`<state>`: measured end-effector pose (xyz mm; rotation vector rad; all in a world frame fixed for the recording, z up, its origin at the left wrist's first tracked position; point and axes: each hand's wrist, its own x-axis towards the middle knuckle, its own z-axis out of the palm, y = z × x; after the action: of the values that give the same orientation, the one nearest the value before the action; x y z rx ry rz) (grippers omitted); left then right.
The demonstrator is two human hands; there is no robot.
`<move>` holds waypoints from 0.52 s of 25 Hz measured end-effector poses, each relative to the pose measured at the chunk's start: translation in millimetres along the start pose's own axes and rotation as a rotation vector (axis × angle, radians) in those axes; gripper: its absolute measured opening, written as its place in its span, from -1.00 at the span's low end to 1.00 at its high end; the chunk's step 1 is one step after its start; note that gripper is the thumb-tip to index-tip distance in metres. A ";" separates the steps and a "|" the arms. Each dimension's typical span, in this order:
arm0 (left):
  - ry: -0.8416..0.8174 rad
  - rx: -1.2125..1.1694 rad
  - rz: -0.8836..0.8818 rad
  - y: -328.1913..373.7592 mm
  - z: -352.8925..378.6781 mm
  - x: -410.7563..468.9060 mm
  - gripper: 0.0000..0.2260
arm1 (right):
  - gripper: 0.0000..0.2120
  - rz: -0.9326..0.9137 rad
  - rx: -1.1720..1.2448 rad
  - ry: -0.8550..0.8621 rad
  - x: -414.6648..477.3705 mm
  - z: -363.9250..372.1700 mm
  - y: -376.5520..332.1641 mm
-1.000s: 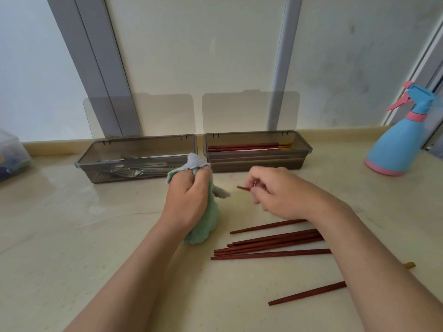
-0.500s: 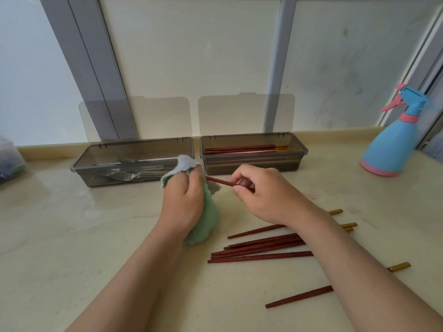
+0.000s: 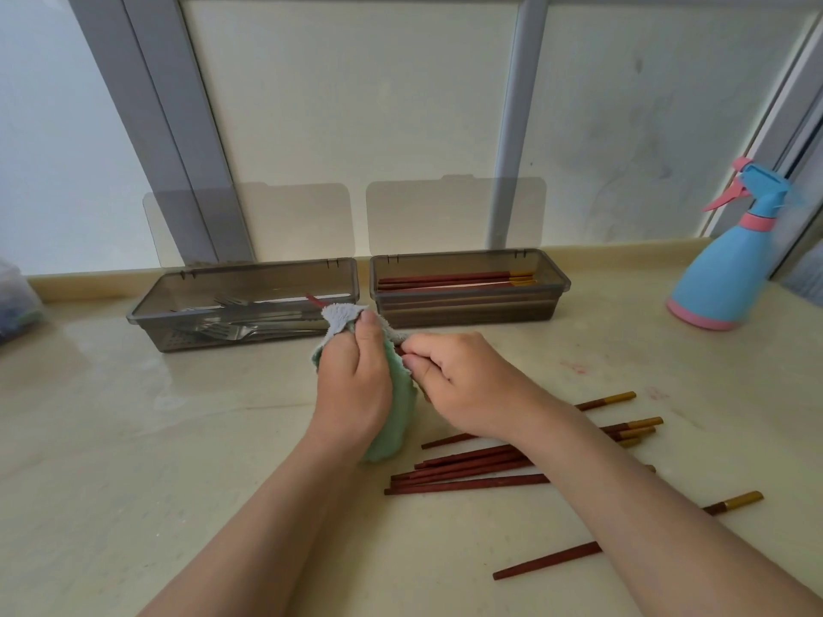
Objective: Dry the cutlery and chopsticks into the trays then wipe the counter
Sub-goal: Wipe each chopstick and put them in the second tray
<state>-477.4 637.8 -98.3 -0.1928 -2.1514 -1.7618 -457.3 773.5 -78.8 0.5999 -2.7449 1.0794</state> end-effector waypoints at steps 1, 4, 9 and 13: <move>0.015 0.004 -0.004 2.0 -0.4 0.8 -0.50 | -0.75 0.018 -0.018 -0.012 0.3 -1.8 0.3; 0.108 -0.050 -0.068 4.7 -8.6 9.3 -0.53 | -0.69 0.122 -0.159 -0.119 -1.1 -13.2 3.1; 0.106 -0.068 -0.092 3.7 -7.3 6.2 -0.54 | -0.74 0.115 -0.124 -0.157 -3.1 -7.0 -2.5; -0.014 -0.015 -0.030 1.4 3.3 -1.4 -0.53 | -0.66 0.048 -0.010 -0.053 0.0 -0.6 -5.5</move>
<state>-476.2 641.4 -98.1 -0.1785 -2.1621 -1.7990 -455.0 770.2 -75.0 0.5721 -2.8228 1.0742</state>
